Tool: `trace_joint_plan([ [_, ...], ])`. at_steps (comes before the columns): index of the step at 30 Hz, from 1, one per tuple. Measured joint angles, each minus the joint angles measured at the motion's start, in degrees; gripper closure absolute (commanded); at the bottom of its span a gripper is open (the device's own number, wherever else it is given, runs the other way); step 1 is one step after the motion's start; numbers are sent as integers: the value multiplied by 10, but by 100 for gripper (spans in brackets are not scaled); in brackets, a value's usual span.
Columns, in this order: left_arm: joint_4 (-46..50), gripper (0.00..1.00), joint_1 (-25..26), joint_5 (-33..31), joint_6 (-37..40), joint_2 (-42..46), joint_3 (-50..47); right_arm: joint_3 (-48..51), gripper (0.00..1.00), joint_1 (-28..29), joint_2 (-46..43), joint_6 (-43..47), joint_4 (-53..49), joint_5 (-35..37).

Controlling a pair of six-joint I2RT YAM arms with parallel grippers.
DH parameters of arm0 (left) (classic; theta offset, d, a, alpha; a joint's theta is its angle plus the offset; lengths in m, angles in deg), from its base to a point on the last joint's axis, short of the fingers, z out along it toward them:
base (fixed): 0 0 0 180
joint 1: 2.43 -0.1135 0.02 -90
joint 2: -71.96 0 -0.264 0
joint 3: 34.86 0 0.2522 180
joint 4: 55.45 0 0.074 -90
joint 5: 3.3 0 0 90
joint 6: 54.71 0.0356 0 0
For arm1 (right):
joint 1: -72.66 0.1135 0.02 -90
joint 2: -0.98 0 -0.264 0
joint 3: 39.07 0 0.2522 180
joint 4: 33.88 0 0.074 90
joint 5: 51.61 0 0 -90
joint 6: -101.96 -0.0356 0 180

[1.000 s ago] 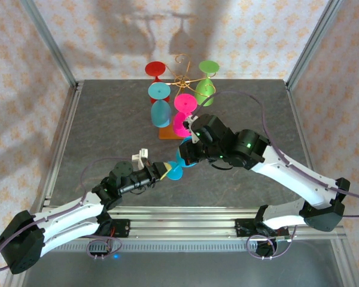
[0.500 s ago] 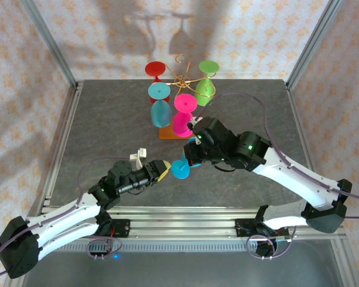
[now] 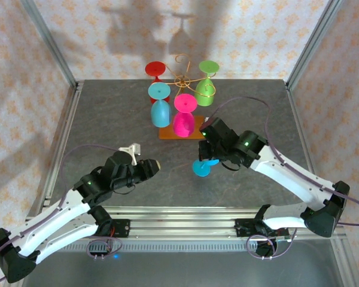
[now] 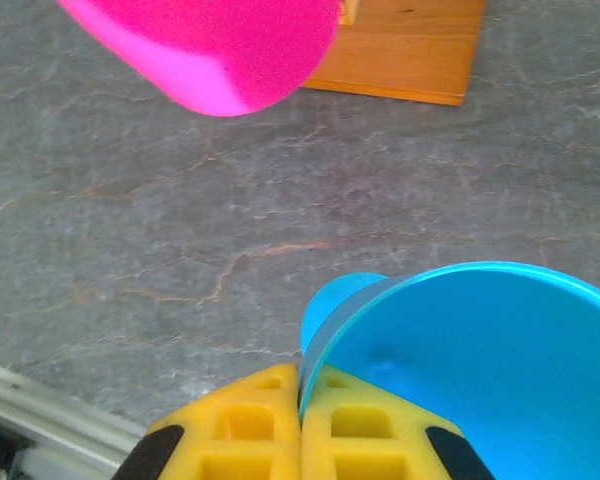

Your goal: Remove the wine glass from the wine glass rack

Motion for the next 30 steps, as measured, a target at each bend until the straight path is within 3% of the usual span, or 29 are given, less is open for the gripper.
trace_joint_plan([
  [11, 96, 66, 0, -32, 53, 0, 16, -7, 100, -38, 73, 32, 19, 19],
  [30, 114, 66, -12, -43, 68, -14, 23, -20, 100, -49, 146, 64, 53, 36],
])
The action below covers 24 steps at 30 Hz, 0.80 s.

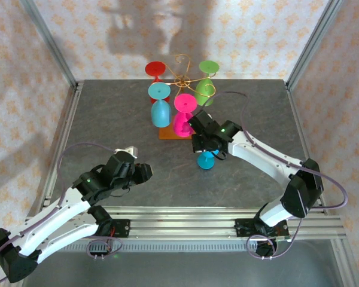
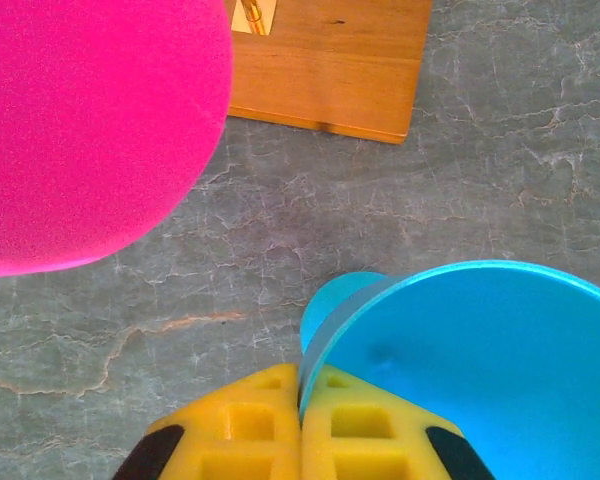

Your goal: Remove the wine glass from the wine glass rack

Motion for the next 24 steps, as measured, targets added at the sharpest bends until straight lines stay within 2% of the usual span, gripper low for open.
trace_joint_plan([
  [4, 0, 66, 0, 0, 0, -2, 4, 0, 99, -1, 6, 2, 3, 0],
  [16, 2, 67, -7, 0, 0, -1, 4, -1, 89, -1, 14, 6, 6, 0],
  [24, 4, 67, -7, 0, 0, 3, 4, -1, 79, -1, 14, 11, 6, 0],
])
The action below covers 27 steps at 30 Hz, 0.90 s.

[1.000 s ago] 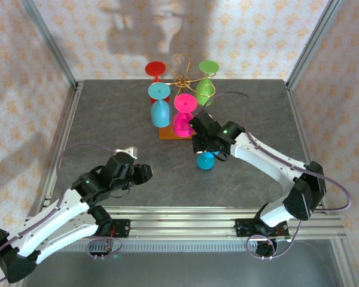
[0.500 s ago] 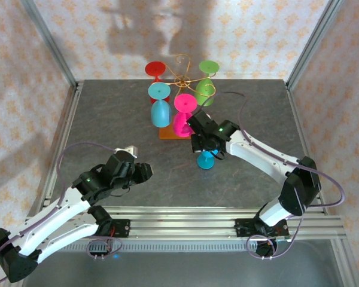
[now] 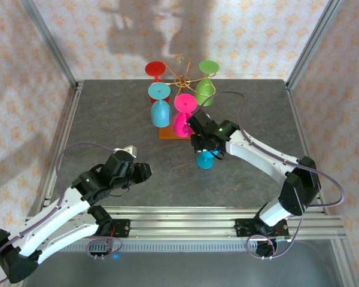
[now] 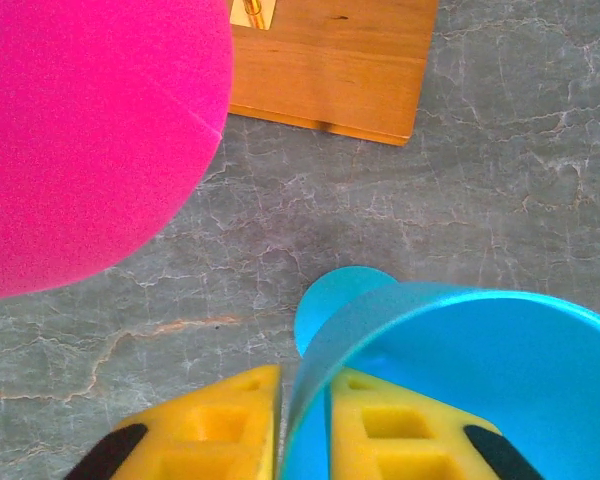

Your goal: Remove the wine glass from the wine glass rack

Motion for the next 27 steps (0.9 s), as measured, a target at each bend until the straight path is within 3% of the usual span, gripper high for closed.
trace_joint_plan([
  [16, 4, 67, 0, 0, 0, 7, 0, -23, 71, 0, -4, 2, -8, 0],
  [27, 6, 67, 0, 0, 7, 2, 14, -30, 68, 0, -82, 1, -30, -3],
])
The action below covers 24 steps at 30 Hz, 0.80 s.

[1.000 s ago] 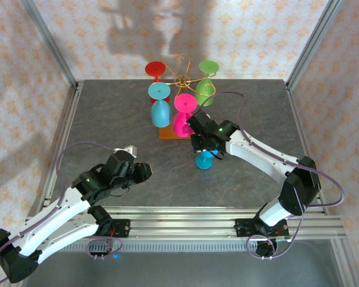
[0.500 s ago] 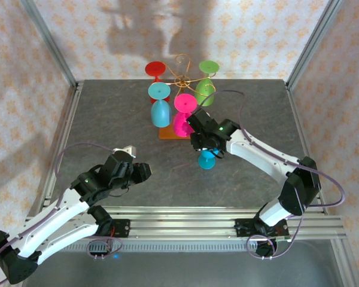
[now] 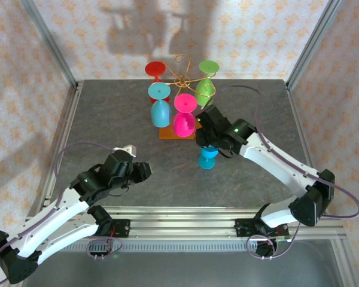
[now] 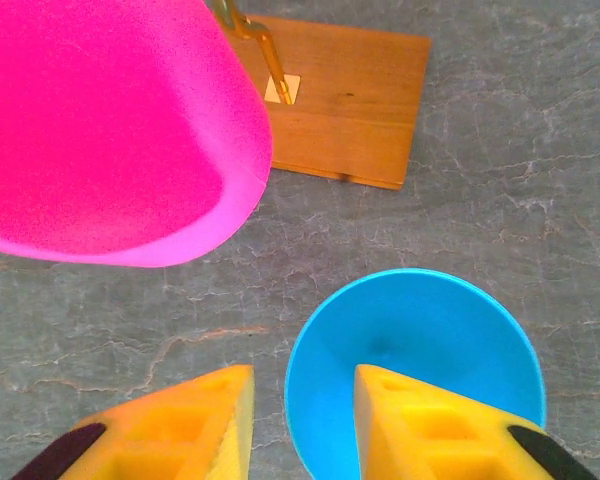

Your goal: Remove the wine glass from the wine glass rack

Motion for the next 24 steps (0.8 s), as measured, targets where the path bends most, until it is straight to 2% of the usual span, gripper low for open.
trace_joint_plan([
  [8, 9, 66, 0, -7, 25, -24, 53, 7, 70, 0, -82, -26, -18, -6],
  [13, 19, 67, -5, -13, 49, -64, 134, 19, 65, -12, -166, -63, -29, -2],
  [15, 19, 66, -16, -12, 54, -75, 162, 19, 62, -43, -192, -80, -28, -14],
  [19, 19, 64, -66, 4, 64, -85, 204, 21, 58, -155, -218, -109, -9, -78],
  [22, 20, 62, -114, 26, 72, -96, 245, 19, 45, -232, -206, -123, 15, -145],
  [24, 26, 60, -141, 40, 82, -108, 277, 9, 41, -264, -185, -127, 26, -184],
])
